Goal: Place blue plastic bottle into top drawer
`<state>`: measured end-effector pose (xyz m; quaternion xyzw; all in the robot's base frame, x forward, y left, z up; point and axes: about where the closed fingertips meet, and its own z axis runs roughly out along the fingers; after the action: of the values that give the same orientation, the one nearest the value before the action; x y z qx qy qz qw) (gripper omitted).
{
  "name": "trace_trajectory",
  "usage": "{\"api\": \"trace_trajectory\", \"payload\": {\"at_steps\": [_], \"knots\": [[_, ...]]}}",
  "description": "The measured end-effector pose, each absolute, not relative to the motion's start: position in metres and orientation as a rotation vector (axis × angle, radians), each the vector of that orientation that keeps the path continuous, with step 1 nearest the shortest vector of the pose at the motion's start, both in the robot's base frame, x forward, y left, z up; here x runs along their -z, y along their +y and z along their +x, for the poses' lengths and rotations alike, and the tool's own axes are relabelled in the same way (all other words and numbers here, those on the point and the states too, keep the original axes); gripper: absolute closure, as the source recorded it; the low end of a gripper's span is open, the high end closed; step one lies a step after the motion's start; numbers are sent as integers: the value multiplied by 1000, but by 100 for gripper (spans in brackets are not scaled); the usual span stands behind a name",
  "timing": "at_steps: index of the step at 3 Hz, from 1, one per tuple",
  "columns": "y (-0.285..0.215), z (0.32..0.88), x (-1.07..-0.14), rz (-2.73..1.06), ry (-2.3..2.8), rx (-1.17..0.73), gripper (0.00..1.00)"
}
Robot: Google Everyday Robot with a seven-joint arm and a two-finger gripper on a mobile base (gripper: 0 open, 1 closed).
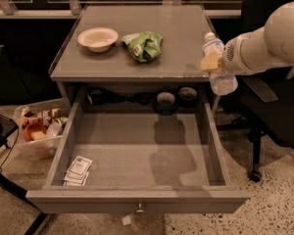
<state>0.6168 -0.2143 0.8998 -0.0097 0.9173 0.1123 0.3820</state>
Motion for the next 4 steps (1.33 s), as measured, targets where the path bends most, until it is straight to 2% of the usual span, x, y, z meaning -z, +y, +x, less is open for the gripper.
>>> {"api": "trace_trajectory", "payload": {"at_steps": [1, 2, 4], "knots": [[-207, 614, -899, -61, 2339, -290, 100], [-188, 588, -880, -126, 2325, -361, 100], [-137, 491, -786, -315, 2404, -600, 100]]}}
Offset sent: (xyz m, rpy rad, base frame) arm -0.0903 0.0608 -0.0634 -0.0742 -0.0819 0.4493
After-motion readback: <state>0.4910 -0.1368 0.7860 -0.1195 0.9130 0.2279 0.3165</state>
